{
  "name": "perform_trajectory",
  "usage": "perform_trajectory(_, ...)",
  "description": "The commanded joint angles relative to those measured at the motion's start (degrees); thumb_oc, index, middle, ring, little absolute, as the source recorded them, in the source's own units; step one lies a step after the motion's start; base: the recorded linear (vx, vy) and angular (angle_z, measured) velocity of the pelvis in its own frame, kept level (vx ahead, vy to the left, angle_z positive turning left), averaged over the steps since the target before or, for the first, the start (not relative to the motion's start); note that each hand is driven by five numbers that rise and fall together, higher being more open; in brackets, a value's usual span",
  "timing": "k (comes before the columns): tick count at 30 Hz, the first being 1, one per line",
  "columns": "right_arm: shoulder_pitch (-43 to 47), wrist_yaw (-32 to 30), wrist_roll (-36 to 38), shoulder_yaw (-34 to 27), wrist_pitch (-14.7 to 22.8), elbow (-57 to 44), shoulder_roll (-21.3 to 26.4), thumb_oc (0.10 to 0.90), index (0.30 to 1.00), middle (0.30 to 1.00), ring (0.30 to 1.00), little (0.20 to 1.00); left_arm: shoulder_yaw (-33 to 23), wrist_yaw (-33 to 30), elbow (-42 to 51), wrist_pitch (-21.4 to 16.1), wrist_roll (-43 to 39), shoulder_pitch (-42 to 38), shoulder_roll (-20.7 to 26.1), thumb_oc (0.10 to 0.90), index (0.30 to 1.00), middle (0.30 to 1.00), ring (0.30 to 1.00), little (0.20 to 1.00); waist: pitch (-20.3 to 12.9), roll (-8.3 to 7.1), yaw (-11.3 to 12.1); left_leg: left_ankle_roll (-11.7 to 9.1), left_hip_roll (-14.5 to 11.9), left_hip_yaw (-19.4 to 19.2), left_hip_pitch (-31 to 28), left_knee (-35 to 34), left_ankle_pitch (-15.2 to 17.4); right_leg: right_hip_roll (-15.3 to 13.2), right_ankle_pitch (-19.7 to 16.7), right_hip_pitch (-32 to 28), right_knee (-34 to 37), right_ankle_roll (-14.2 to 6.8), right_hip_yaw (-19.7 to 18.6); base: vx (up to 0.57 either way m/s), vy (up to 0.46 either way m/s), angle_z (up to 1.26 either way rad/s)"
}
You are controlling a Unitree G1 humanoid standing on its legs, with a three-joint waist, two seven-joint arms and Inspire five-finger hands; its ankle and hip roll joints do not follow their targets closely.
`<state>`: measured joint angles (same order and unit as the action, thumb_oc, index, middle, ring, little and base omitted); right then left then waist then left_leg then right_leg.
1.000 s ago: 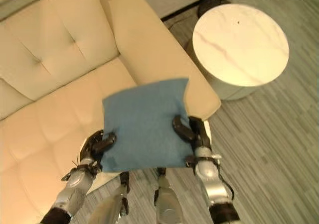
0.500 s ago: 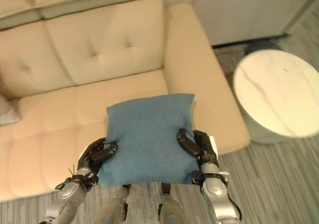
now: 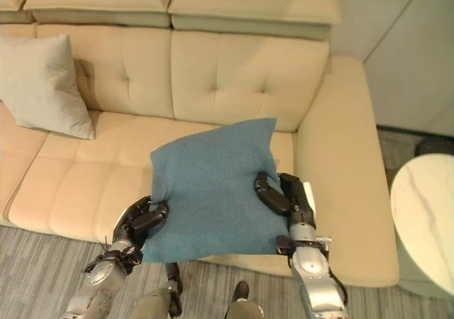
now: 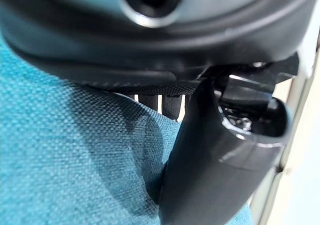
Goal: Pick up all the scattered cushions and arrange them neatly on the sofa.
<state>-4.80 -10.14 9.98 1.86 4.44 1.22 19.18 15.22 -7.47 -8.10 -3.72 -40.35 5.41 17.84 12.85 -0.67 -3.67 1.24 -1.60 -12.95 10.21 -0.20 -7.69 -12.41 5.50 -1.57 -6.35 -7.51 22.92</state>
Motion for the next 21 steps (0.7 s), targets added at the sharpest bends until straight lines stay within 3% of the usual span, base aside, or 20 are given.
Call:
perform_trajectory(1, 6.9, 2.6, -0.8, 2.2, 7.2, -8.0, -1.2, 0.400, 0.300, 0.300, 0.300, 0.300, 1.2, 7.2, 12.1, -5.8, 3.7, -4.0, -0.2, 0.400, 0.300, 0.300, 0.300, 0.300, -3.8, -1.66, 1.1, 1.1, 1.5, 0.5, -4.4, 3.2, 11.2, 0.8, 0.2, 3.1, -10.7, 0.0, -5.4, 0.05, 0.253, 0.21)
perform_trajectory(4, 7.2, 2.8, -0.7, 2.4, 7.2, -7.9, -1.9, 0.400, 0.300, 0.300, 0.300, 0.300, 1.1, 7.0, 12.0, -6.0, 4.8, -4.5, 0.4, 0.400, 0.300, 0.300, 0.300, 0.300, -3.2, -1.44, 0.9, 1.9, 2.1, 1.0, -5.7, 2.6, 11.5, 0.0, -2.0, 5.9, -17.1, -0.8, -7.5, 0.08, 0.174, 0.23)
perform_trajectory(5, 7.2, 3.2, -0.3, 2.6, 7.3, -7.8, -2.3, 0.400, 0.300, 0.300, 0.300, 0.300, 1.0, 6.6, 12.2, -6.4, 5.9, -5.0, 0.9, 0.400, 0.300, 0.300, 0.300, 0.300, -3.0, -0.95, 0.2, 2.0, 2.1, 2.2, -7.7, 1.0, 11.5, 2.4, -1.2, 9.1, -19.3, -0.2, -10.8, 0.14, 0.143, 0.23)
perform_trajectory(6, 7.2, 3.2, -0.3, 2.6, 7.3, -7.8, -2.2, 0.400, 0.300, 0.300, 0.300, 0.300, 1.0, 6.6, 12.2, -6.4, 5.9, -5.0, 0.9, 0.400, 0.300, 0.300, 0.300, 0.300, -3.0, -0.96, 0.3, 1.9, 2.1, 2.2, -7.8, 1.0, 11.5, 2.4, -1.1, 9.1, -19.3, -0.2, -10.8, 0.23, 0.131, 0.18)
perform_trajectory(7, 7.1, 3.8, 0.3, 2.4, 7.2, -7.8, -1.9, 0.400, 0.300, 0.300, 0.300, 0.300, 1.0, 6.9, 12.3, -6.5, 6.0, -5.0, 0.8, 0.400, 0.300, 0.300, 0.300, 0.300, -2.8, -0.70, -0.5, 1.7, 2.5, 3.5, -9.4, -0.3, 11.4, 5.9, 0.7, 11.3, -16.6, 0.6, -13.1, 0.12, 0.047, 0.15)
perform_trajectory(8, 7.1, 3.8, 0.3, 2.3, 7.2, -7.8, -1.9, 0.400, 0.300, 0.300, 0.300, 0.300, 1.0, 6.9, 12.3, -6.5, 6.0, -5.0, 0.8, 0.400, 0.300, 0.300, 0.300, 0.300, -2.9, -0.60, -0.4, 1.6, 2.3, 3.4, -9.2, -0.3, 11.3, 6.0, 0.4, 11.3, -16.3, 0.7, -13.1, 0.25, 0.063, 0.12)
perform_trajectory(9, 7.2, 4.1, 1.0, 2.3, 7.5, -7.7, -1.6, 0.400, 0.300, 0.300, 0.300, 0.300, 1.4, 7.2, 12.3, -6.3, 6.0, -5.0, 0.9, 0.400, 0.300, 0.300, 0.300, 0.300, -2.6, -1.23, -1.0, 1.8, 3.3, 4.6, -10.4, -1.0, 11.9, 8.7, 0.1, 12.7, -11.8, 1.2, -13.9, 0.12, 0.012, 0.05)
perform_trajectory(11, 7.1, 4.0, 1.6, 2.1, 7.6, -7.4, -1.4, 0.400, 0.300, 0.300, 0.300, 0.300, 1.2, 7.1, 12.0, -6.3, 6.3, -5.4, 0.7, 0.400, 0.300, 0.300, 0.300, 0.300, -2.3, -1.88, -1.4, 1.8, 4.1, 5.7, -10.5, -0.9, 12.5, 10.1, -2.1, 15.7, -8.2, 0.9, -14.5, 0.14, 0.000, -0.06)
perform_trajectory(15, 4.9, 3.6, 1.0, 0.4, 8.0, -7.8, -0.9, 0.400, 0.300, 0.300, 0.300, 0.300, 1.4, 7.7, 11.4, -6.3, 7.1, -5.8, 0.0, 0.400, 0.300, 0.300, 0.300, 0.300, -2.5, -2.96, -2.7, 1.5, 5.6, 7.6, -10.3, 1.1, 14.2, 10.9, -3.2, 13.1, -2.8, 1.3, -16.9, 0.13, -0.043, 0.26)
perform_trajectory(18, 3.0, 3.6, 1.7, -1.8, 8.3, -8.1, 0.1, 0.400, 0.300, 0.300, 0.300, 0.300, 2.1, 8.9, 11.8, -6.6, 6.5, -6.0, -1.0, 0.400, 0.300, 0.300, 0.300, 0.300, -3.3, -3.62, -4.0, -1.4, 5.1, 6.8, -7.0, 11.0, 16.8, 11.1, -3.3, 9.0, 1.3, 3.2, -17.8, 0.17, -0.096, 0.85)
perform_trajectory(21, 3.6, 3.3, 2.5, -1.4, 8.3, -7.6, 0.9, 0.400, 0.300, 0.300, 0.300, 0.300, 1.8, 8.3, 12.3, -6.5, 6.6, -6.0, -1.2, 0.400, 0.300, 0.300, 0.300, 0.300, -2.3, -4.40, -3.0, -3.2, 4.4, 8.4, -1.0, 22.3, 16.4, 11.1, -3.7, 7.0, 3.2, 4.2, -18.8, 0.01, -0.041, 0.08)
